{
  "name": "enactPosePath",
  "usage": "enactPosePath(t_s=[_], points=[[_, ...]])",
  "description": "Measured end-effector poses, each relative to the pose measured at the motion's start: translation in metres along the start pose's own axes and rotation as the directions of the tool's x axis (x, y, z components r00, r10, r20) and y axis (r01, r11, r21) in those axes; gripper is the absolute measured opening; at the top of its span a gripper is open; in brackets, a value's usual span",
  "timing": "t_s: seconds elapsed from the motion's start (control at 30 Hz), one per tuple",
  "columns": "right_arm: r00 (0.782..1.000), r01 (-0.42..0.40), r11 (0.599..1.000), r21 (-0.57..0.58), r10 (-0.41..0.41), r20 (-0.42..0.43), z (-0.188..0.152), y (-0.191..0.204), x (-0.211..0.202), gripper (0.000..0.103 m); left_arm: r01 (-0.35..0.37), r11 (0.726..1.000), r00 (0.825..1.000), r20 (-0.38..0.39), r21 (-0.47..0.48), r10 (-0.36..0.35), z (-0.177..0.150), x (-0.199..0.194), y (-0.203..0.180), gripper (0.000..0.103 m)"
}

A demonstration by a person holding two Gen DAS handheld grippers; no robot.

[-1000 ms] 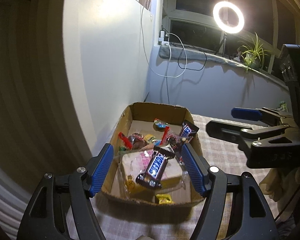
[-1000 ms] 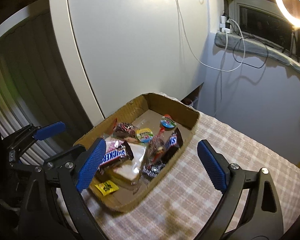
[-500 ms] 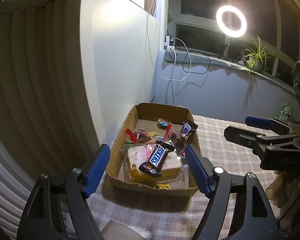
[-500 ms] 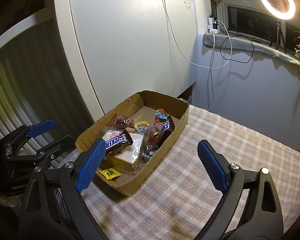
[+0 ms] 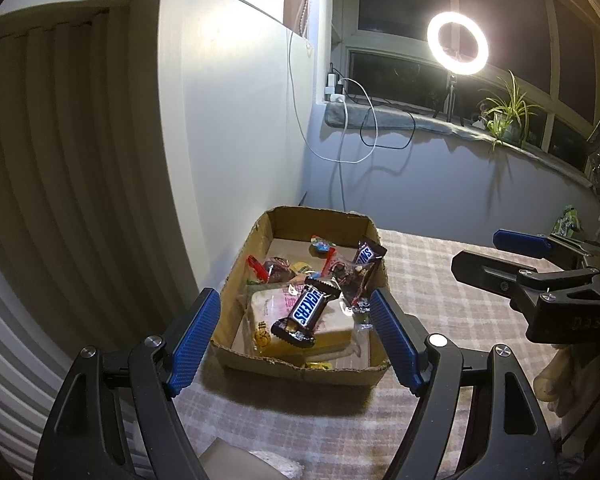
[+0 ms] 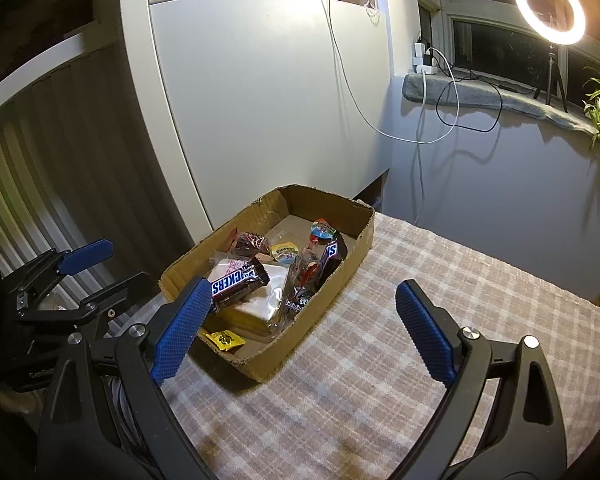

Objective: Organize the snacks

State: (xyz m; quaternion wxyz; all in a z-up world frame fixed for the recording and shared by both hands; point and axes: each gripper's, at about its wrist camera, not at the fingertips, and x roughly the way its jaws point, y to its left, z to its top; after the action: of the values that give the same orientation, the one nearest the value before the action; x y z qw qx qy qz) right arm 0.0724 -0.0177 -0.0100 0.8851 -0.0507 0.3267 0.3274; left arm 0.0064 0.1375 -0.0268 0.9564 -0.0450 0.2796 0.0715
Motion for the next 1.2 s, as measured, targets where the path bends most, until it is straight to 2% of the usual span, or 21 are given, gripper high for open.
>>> enactPosePath(t_s=[1.2], points=[[0.999,0.036,0.999,0.020,-0.036,0.013,-0.008,-0.006,-0.017,0.096,0.008,1.000,1.000,0.007,0.019,-0.008,-0.001,-0.010,-0.009,0.077]])
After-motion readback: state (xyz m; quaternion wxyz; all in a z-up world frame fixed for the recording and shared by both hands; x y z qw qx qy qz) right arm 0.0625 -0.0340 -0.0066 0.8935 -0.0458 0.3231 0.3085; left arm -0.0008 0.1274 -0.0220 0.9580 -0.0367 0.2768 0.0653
